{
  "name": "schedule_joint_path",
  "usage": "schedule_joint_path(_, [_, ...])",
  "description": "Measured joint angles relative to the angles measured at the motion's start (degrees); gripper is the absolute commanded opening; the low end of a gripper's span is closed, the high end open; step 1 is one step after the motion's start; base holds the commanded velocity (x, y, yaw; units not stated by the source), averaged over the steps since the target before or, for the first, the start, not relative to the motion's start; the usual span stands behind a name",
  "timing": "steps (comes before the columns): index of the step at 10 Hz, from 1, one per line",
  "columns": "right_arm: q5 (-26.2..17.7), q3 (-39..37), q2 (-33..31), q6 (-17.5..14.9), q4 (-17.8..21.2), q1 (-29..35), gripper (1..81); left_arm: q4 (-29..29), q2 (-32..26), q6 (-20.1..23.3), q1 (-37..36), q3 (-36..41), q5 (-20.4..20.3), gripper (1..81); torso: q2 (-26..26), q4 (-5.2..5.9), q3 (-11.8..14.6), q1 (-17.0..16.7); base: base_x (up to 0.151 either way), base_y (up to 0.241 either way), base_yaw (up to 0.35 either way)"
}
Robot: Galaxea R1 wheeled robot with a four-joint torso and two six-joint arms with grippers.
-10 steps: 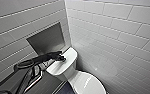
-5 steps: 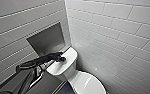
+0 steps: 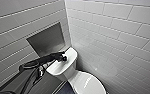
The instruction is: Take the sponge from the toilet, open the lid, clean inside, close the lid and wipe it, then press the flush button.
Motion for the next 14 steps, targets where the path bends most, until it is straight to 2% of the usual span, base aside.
schedule_joint_path(5, [0.0,-0.02,0.0,0.0,-0.02,0.13,1.0,0.02,-0.39,-0.06,-1.1,-0.57,-1.9,1.0,0.02,0.0,-1.79,0.02,0.0,0.0,0.0])
schedule_joint_path(8, [0.22,-0.05,0.05,0.0,-0.02,0.07,1.0,0.35,0.85,-0.02,-0.88,-2.4,-2.49,1.0,0.02,0.0,-1.79,0.02,0.0,0.0,0.0])
schedule_joint_path(11, [0.22,-0.05,0.05,0.01,0.0,-0.17,1.0,2.3,2.76,-0.02,1.0,-4.52,-7.02,1.0,0.02,0.0,-1.79,-0.02,0.0,0.0,0.0])
schedule_joint_path(14, [0.24,-0.05,0.1,0.01,-0.02,-0.2,1.0,2.95,3.08,-0.05,1.9,-4.83,-9.59,1.0,-0.02,0.0,-1.75,-0.09,0.0,0.0,0.0])
